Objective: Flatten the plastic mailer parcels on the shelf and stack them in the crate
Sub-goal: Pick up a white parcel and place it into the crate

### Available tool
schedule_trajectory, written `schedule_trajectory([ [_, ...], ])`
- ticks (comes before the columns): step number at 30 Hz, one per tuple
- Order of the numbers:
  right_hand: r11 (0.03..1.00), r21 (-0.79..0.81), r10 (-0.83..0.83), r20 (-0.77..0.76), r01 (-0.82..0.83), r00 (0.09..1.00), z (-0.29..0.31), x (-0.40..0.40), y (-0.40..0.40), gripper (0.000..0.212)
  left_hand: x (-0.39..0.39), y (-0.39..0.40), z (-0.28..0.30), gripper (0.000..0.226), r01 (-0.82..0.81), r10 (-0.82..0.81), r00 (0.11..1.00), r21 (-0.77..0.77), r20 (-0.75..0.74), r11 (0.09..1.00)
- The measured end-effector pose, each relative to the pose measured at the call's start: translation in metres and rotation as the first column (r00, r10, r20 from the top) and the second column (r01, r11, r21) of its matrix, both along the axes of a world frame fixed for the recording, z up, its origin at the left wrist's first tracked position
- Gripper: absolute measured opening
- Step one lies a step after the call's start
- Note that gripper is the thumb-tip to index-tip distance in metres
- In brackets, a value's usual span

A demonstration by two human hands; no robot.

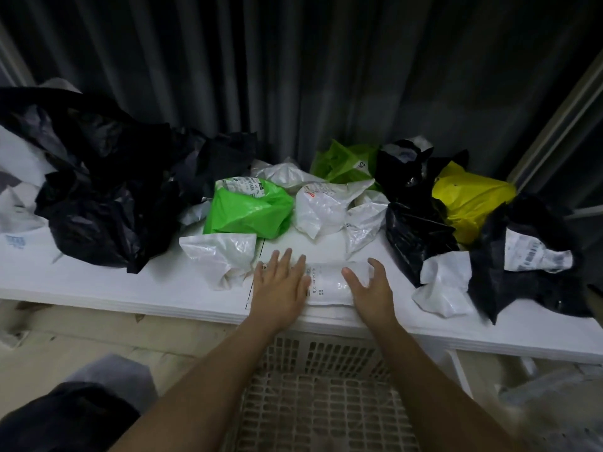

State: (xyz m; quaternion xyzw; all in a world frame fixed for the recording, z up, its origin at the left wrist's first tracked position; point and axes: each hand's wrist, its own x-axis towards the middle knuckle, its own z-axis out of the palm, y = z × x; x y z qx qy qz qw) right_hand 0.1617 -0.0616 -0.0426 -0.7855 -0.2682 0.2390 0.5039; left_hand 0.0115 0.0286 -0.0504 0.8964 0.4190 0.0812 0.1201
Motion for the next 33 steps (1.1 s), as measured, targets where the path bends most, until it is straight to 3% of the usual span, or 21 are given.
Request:
schedule_trajectory([
  [2, 0.994, -0.107, -0.009, 0.119, 0.022, 0.993, -0.007, 0.004, 0.009, 0.062, 0.009, 0.009, -0.012, 0.059, 0.002, -0.004, 0.998, -0.021, -0.066, 1.0],
  [3, 0.984, -0.17, -0.007, 0.267, 0.055, 0.964, -0.008, 0.003, 0.011, 0.058, 0.011, 0.01, -0.016, 0.054, -0.015, 0.012, 0.997, -0.033, -0.079, 0.999],
  [5, 0.966, -0.23, 0.053, 0.622, 0.117, 0.781, -0.016, 0.003, 0.015, 0.05, 0.016, 0.01, -0.022, 0.05, -0.053, 0.051, 0.997, -0.033, -0.066, 0.998],
  [6, 0.968, -0.228, 0.101, 0.727, 0.1, 0.679, -0.021, 0.002, 0.018, 0.048, 0.018, 0.01, -0.024, 0.05, -0.067, 0.066, 0.996, -0.02, -0.054, 0.998],
  [8, 0.959, -0.284, 0.241, 0.797, -0.008, 0.554, -0.03, -0.003, 0.025, 0.049, 0.021, 0.011, -0.026, 0.056, -0.08, 0.08, 0.996, 0.0, -0.037, 0.997],
  [10, 0.913, -0.397, 0.387, 0.762, -0.098, 0.52, -0.034, -0.012, 0.031, 0.055, 0.024, 0.014, -0.026, 0.062, -0.067, 0.068, 0.997, 0.015, -0.038, 0.998],
  [13, 0.847, -0.514, 0.496, 0.672, -0.135, 0.55, -0.041, -0.016, 0.033, 0.067, 0.028, 0.018, -0.024, 0.054, -0.025, 0.025, 1.0, 0.004, -0.018, 1.0],
  [16, 0.832, -0.54, 0.512, 0.657, -0.129, 0.553, -0.044, -0.017, 0.031, 0.058, 0.031, 0.022, -0.028, 0.048, -0.054, 0.054, 0.998, -0.011, -0.014, 0.998],
  [19, 0.837, -0.534, 0.508, 0.674, -0.122, 0.536, -0.047, -0.017, 0.029, 0.05, 0.033, 0.024, -0.033, 0.057, -0.107, 0.106, 0.993, -0.021, -0.048, 0.994],
  [24, 0.846, -0.512, 0.506, 0.685, -0.148, 0.523, -0.056, -0.016, 0.024, 0.048, 0.033, 0.02, -0.04, 0.059, -0.115, 0.112, 0.99, -0.025, -0.081, 0.993],
  [28, 0.851, -0.503, 0.504, 0.701, -0.151, 0.504, -0.063, -0.017, 0.024, 0.049, 0.03, 0.017, -0.046, 0.081, -0.092, 0.096, 0.989, 0.048, -0.11, 0.995],
  [33, 0.852, -0.502, 0.505, 0.715, -0.147, 0.484, -0.068, -0.014, 0.025, 0.048, 0.031, 0.019, -0.048, 0.083, -0.082, 0.083, 0.988, 0.017, -0.13, 0.997],
])
